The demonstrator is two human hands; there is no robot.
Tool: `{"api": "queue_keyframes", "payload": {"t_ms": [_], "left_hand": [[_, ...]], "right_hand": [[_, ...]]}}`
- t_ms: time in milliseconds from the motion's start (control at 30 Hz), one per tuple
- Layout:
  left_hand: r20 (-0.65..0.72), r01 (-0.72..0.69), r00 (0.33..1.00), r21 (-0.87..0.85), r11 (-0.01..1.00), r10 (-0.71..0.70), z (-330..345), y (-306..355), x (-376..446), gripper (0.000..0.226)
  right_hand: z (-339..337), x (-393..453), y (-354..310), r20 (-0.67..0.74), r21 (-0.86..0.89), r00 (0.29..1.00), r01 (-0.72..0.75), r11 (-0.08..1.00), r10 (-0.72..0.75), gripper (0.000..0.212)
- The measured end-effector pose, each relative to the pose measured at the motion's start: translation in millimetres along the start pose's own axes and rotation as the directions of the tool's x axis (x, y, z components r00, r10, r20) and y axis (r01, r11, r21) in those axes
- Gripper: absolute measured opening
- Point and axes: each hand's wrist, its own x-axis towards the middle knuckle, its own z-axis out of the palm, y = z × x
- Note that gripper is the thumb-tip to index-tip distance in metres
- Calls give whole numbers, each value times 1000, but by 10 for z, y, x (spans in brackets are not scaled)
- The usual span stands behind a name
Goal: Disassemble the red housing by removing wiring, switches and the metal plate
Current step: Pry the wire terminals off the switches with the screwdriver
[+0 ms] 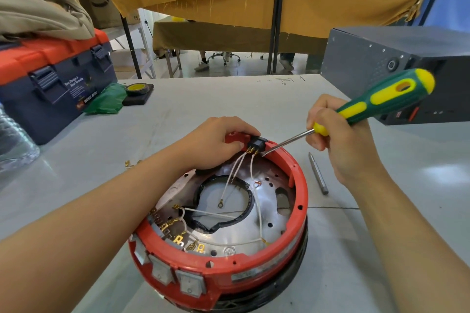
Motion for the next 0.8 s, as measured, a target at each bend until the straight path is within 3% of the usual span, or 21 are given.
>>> {"api": "queue_keyframes", "payload": {"t_ms": [267, 467, 668, 801], "left_hand": [[-64, 52, 997, 251, 967, -37, -214, 36, -67, 33], [-49, 155, 987, 588, 794, -156, -144, 143, -260, 36], [28, 102, 989, 580, 808, -145, -52, 164, -234, 45], [31, 76, 992, 610, 789, -119, -36, 173, -155, 56]], "right_hand": [[18, -10, -7, -38, 37, 999, 7, 999, -5, 19], [22, -21, -67, -70, 47, 997, 23, 999, -20, 19], [7, -59, -140, -72, -1, 995, 65, 998, -65, 23], [-22, -76, -189, -29, -133, 989, 141, 981, -147, 31]]}}
